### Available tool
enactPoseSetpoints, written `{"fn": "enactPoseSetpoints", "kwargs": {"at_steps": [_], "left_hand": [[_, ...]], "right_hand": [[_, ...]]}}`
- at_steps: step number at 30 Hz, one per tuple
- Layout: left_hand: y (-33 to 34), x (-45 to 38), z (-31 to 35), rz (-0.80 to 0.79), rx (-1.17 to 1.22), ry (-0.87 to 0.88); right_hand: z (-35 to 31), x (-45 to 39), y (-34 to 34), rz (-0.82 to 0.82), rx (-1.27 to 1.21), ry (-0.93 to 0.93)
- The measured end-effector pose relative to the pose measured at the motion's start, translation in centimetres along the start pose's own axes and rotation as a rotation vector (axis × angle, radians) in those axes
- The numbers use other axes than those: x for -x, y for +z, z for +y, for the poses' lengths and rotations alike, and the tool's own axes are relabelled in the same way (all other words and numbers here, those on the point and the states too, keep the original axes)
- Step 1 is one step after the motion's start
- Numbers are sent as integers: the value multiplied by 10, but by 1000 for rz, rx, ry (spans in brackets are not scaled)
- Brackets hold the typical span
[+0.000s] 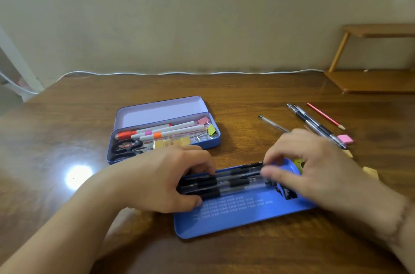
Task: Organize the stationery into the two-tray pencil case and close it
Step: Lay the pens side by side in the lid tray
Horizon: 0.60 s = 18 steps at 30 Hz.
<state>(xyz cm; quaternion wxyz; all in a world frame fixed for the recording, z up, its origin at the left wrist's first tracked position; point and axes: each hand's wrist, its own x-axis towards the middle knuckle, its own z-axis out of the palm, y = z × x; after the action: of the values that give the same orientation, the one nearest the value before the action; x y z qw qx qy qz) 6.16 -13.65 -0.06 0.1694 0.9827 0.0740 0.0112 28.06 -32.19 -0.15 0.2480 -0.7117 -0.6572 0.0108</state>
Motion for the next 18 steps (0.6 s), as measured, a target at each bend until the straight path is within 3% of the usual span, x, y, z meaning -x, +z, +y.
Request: {"fn": "enactPoseSetpoints", "kwargs": {"at_steps": [3, 7, 12, 15, 18], "left_hand": [[0, 0, 1, 4, 16, 0], [2, -1, 3, 28, -31, 7], [3, -2, 3, 22, -44, 4], [2, -1, 3, 10, -31, -5], [1, 0, 0, 5, 37, -48]], "right_hand": [[28, -5, -15, 220, 75, 186], [52, -9, -14, 35, 355, 520], [53, -16, -10, 54, 300, 614], [52, -16, -10, 105, 343, 537], [39, -6, -18, 184, 104, 180]]}}
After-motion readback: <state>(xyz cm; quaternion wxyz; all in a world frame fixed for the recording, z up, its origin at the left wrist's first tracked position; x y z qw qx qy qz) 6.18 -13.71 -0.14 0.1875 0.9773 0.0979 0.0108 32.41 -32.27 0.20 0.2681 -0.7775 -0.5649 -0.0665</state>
